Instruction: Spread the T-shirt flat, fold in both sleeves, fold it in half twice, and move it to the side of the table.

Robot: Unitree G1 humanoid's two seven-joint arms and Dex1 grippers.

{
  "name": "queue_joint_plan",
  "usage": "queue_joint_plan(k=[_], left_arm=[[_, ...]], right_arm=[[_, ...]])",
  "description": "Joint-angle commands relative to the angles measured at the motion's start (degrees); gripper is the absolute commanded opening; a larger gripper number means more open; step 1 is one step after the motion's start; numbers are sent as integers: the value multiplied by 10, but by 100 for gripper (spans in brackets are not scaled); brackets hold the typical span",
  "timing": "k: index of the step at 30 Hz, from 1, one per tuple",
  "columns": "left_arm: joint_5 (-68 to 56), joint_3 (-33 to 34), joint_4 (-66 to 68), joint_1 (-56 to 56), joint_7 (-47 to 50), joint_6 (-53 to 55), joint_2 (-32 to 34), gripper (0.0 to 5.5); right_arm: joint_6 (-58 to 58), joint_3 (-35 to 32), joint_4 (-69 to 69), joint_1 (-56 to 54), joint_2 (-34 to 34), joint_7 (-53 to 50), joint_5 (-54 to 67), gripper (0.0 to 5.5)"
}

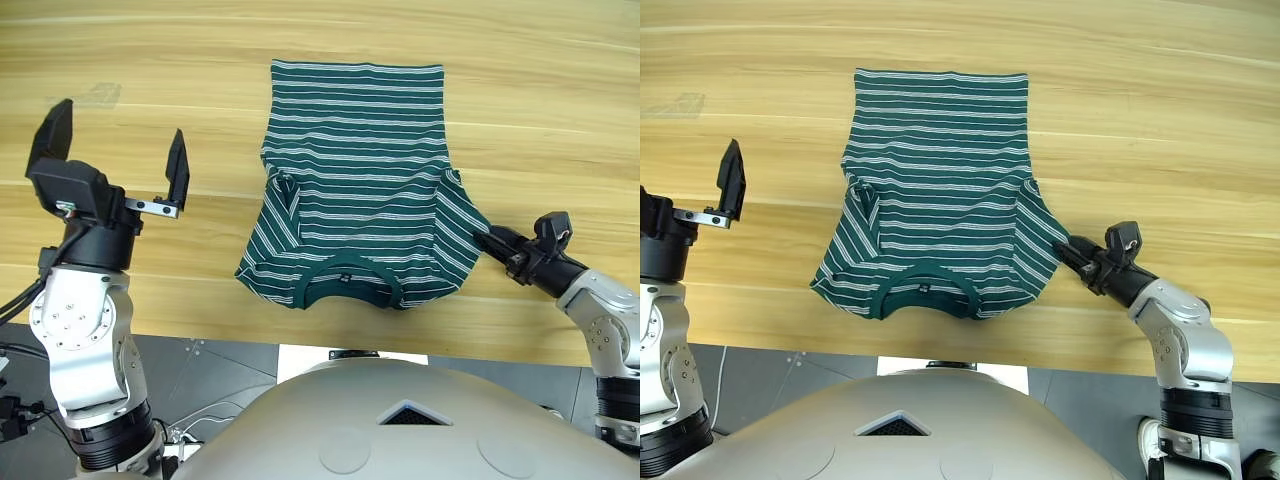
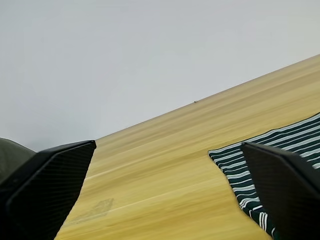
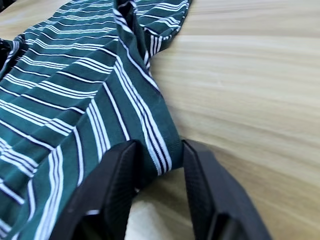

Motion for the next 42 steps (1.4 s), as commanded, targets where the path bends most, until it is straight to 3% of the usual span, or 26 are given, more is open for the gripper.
queue_joint_plan(k=[1, 6, 13, 24, 42], left_arm=[[15, -25, 8, 17, -29, -20, 2, 540], [27, -46, 26, 19, -46, -43, 0, 540], [38, -61, 44, 15, -47, -57, -4, 540], [51, -82, 32, 36, -58, -73, -1, 540], [70, -100, 25, 43, -61, -82, -2, 540]], right_arm=[[-10, 22, 36, -2, 1, 3, -36, 94], [-25, 29, 49, -18, 7, 6, -46, 5], [-53, 6, 6, -19, 26, 64, 8, 5], [-43, 6, -54, -6, 28, 68, 10, 5], [-55, 101, -122, -5, 55, 27, -52, 5]])
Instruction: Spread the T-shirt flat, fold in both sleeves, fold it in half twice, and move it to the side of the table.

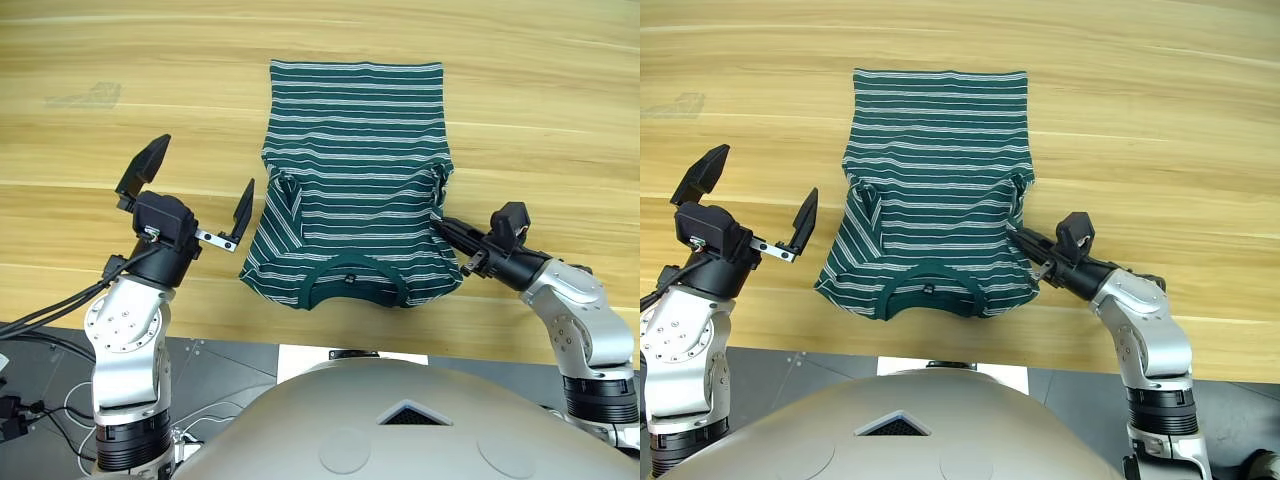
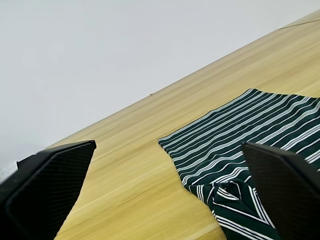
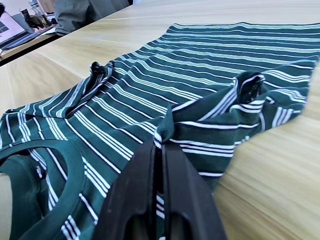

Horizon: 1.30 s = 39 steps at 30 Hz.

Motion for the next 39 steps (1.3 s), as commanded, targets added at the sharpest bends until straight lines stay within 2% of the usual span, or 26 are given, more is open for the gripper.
queue_joint_plan(k=[1, 9, 15, 20, 24, 26, 31, 33, 36, 39], left_arm=[[6, -5, -8, 3, -5, -3, 2, 540], [22, -22, -8, 2, -7, -5, 5, 540], [28, -29, -11, 6, -8, -8, 2, 540], [29, -32, -13, 8, -7, -9, 1, 540], [31, -37, -11, 5, -7, -9, 1, 540], [34, -32, -3, 1, -6, -12, 6, 540], [177, 45, 68, 11, -9, -89, 117, 540], [197, 75, 83, 19, -15, -125, 150, 540], [261, 81, 116, 40, -19, -205, 200, 540], [313, 70, 152, 49, -16, -276, 235, 540]], right_arm=[[-4, 21, -11, 3, -4, -12, -28, 5], [-42, 63, 3, 8, 3, -28, -89, 5], [-25, 52, -25, 11, 9, 2, -26, 119], [-14, 56, -65, 39, -11, 56, 35, 208], [-13, 57, -80, 52, -19, 77, 58, 208], [-42, 37, -57, 38, -5, 61, 47, 208], [-151, -84, 17, -29, -9, 24, 14, 208], [-250, -114, 56, -59, -20, 7, -51, 208], [-481, -114, 154, -80, -62, 3, -199, 208], [-677, -73, 236, -77, -122, 9, -333, 208]])
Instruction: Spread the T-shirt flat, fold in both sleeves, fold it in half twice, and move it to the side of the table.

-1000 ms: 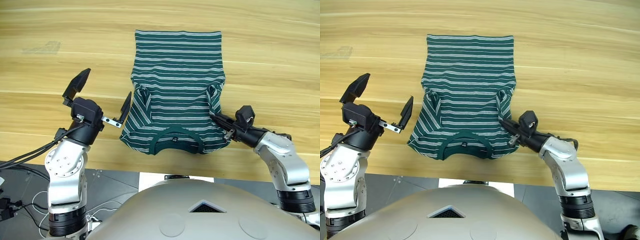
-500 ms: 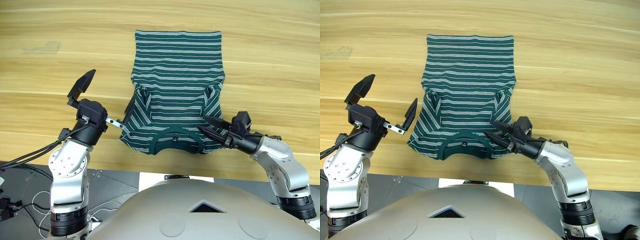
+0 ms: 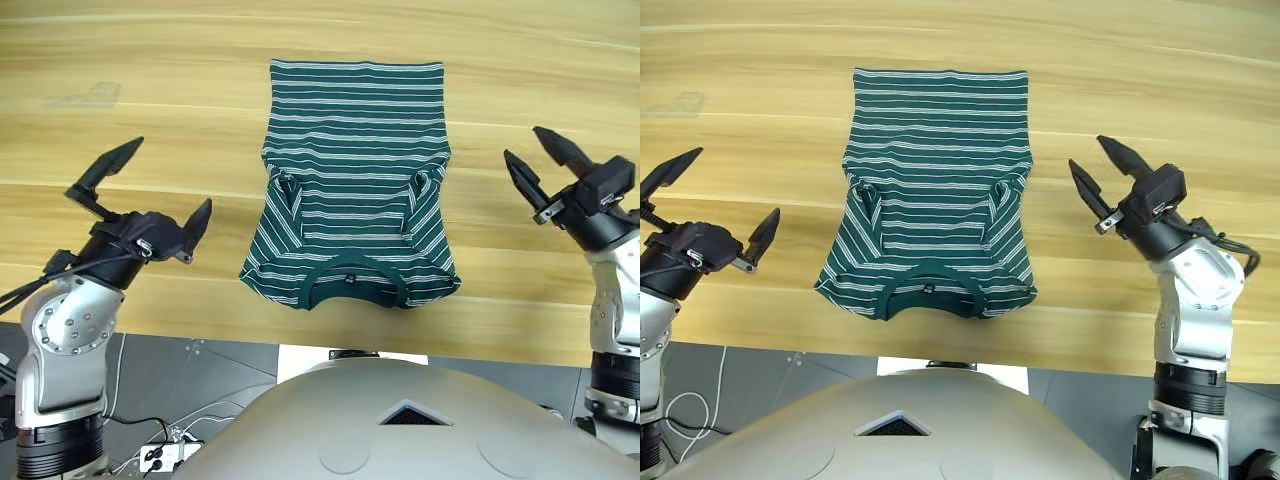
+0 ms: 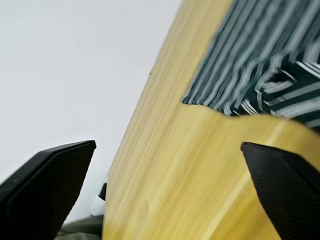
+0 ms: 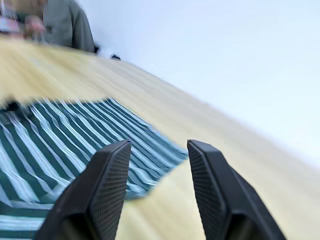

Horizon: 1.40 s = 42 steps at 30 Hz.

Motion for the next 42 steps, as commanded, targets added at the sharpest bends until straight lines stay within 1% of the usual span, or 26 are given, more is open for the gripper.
queue_joint_plan(k=[1, 3, 6, 8, 11, 17, 20, 26, 33, 36, 38, 42], left_arm=[[61, -16, 44, 15, -14, -90, 56, 540], [52, -35, 45, 14, -30, -107, 62, 540], [82, -70, 71, 7, -40, -149, 82, 540], [105, -81, 99, 1, -35, -176, 95, 540], [141, -78, 130, 11, -21, -218, 119, 540], [191, -79, 169, 7, 8, -253, 144, 540], [208, -92, 195, -4, 23, -263, 152, 540], [231, -176, 215, -63, 21, -279, 142, 540], [214, -240, 225, -83, -19, -261, 159, 540], [207, -254, 228, -81, -28, -249, 171, 477], [206, -261, 229, -77, -30, -244, 178, 446], [183, -277, 221, -77, -35, -237, 185, 365]], right_arm=[[-283, 61, 118, -2, -94, 10, -205, 208], [-361, 95, 145, 8, -124, 20, -256, 208], [-456, 136, 201, 2, -167, 12, -326, 208], [-486, 154, 235, -10, -187, -1, -349, 208], [-513, 174, 282, -18, -206, -26, -374, 208], [-516, 213, 284, -26, -208, -57, -375, 208], [-507, 228, 282, -40, -200, -71, -380, 208], [-493, 260, 275, -74, -186, -88, -390, 208], [-487, 279, 278, -84, -187, -109, -394, 208], [-484, 285, 280, -92, -187, -114, -398, 212], [-482, 288, 281, -92, -188, -118, -401, 212], [-480, 294, 280, -91, -189, -126, -404, 136]])
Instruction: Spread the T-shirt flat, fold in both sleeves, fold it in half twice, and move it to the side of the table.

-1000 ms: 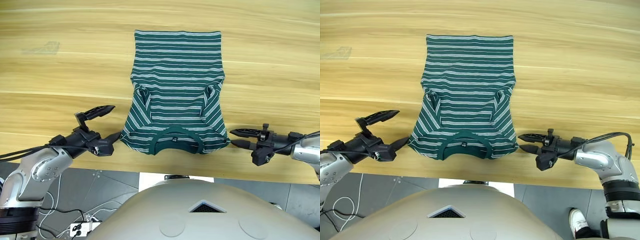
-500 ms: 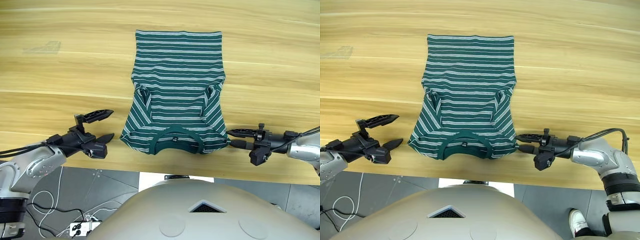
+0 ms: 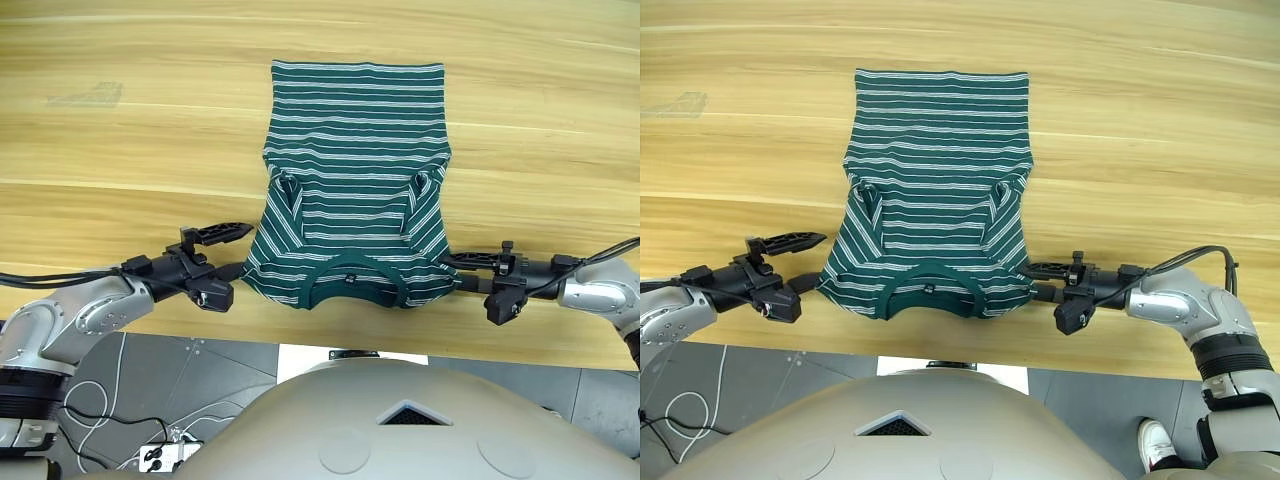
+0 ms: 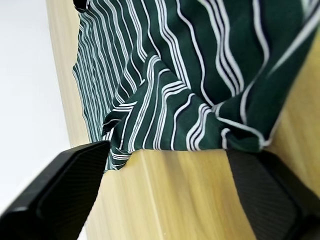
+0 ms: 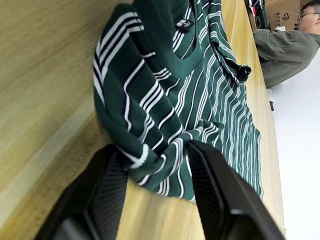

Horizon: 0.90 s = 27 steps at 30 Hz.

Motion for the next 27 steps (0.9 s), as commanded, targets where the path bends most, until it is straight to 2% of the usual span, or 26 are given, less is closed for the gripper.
queue_joint_plan(k=[1, 5, 7, 19, 23, 25, 27], left_arm=[[16, -52, 15, 35, -58, 14, 8, 348], [12, -58, 9, 36, -57, 22, 11, 283], [9, -64, 10, 31, -55, 23, 9, 232], [4, -80, 2, 38, -48, 40, 7, 15], [-7, -78, -3, 40, -51, 43, 10, 0], [-22, -70, -15, 46, -64, 60, 16, 0], [-61, -55, -43, 59, -92, 96, 25, 0]], right_arm=[[14, 11, 6, 0, -2, -2, -24, 119], [16, 15, 6, -2, -2, -11, -27, 50], [17, 17, 6, -2, -3, -14, -29, 6], [16, 35, 12, -2, -5, -19, -26, 3], [25, 51, 2, 10, -14, -2, 19, 3], [60, 71, -20, 16, -24, 34, 100, 3], [150, 82, -94, 25, -33, 81, 247, 3]])
